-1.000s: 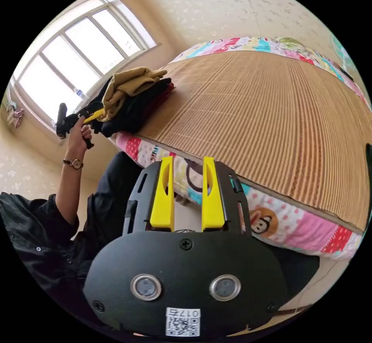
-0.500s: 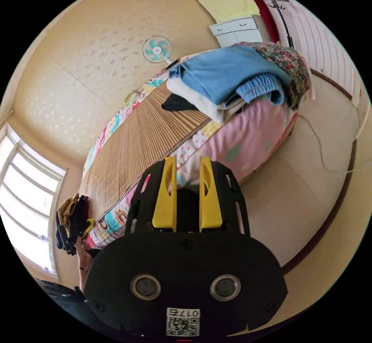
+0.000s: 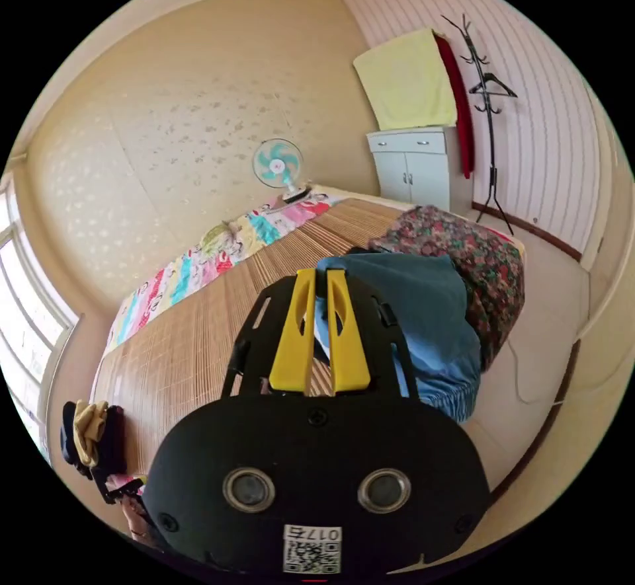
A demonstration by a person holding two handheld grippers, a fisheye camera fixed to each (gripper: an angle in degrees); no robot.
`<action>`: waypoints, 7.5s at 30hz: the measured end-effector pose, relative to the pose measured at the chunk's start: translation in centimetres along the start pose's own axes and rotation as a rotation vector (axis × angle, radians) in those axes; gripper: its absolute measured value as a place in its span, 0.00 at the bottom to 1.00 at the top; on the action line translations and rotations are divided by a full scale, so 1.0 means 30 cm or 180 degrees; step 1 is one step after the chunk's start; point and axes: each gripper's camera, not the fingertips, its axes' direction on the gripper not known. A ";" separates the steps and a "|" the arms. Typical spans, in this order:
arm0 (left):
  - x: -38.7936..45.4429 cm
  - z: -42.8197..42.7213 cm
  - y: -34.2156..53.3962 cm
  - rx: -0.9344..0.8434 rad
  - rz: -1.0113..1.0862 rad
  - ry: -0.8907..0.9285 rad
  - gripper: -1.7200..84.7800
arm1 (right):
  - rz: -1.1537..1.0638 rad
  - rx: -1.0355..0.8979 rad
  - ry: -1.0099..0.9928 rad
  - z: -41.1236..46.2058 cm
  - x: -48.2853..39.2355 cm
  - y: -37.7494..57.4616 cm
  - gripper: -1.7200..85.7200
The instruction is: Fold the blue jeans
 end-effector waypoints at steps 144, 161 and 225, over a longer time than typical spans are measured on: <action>-0.011 0.114 -0.065 -0.0013 0.0530 -0.1142 0.10 | -0.1463 -0.2558 -0.2252 0.369 -1.037 1.219 0.08; 0.023 -0.096 0.305 -0.0002 0.0051 -0.0600 0.11 | -0.1298 -0.2198 -0.0658 0.291 -0.507 1.028 0.12; 0.307 0.088 -0.208 -0.1231 0.0454 0.1860 0.11 | -0.1261 -0.2914 -0.3922 0.326 -0.114 1.034 0.06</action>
